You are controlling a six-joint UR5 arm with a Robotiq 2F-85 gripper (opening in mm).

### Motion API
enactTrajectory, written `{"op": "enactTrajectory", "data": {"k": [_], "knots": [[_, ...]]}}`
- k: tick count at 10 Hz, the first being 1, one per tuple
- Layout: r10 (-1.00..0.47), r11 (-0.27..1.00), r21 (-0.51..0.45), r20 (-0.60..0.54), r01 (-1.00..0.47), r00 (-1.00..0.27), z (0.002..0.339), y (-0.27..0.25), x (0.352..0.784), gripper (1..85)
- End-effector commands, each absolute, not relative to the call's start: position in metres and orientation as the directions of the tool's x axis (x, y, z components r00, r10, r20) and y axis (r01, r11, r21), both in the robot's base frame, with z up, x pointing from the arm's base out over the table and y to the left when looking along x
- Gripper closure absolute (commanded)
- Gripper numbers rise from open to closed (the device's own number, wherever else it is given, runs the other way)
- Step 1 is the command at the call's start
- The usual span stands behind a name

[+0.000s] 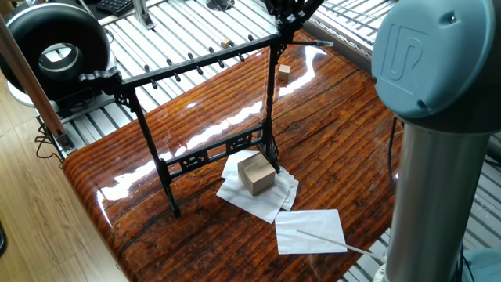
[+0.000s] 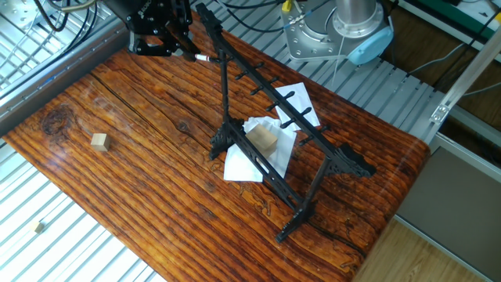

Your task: Place the brush on the pen rack

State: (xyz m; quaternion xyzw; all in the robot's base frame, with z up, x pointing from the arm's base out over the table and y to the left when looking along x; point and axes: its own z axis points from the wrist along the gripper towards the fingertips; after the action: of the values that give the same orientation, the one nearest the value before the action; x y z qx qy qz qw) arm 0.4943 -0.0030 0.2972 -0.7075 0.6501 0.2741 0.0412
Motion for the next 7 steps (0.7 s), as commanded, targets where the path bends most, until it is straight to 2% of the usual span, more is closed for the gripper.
{"op": "enactTrajectory", "data": {"k": [1, 7], "knots": [[-0.895, -0.166, 0.264, -0.445, -0.95, 0.033, 0.2956, -0.003, 0.501, 84.7], [-0.903, -0.174, 0.235, -0.425, -0.956, 0.06, 0.2897, -0.0084, 0.5081, 84.7]]}}
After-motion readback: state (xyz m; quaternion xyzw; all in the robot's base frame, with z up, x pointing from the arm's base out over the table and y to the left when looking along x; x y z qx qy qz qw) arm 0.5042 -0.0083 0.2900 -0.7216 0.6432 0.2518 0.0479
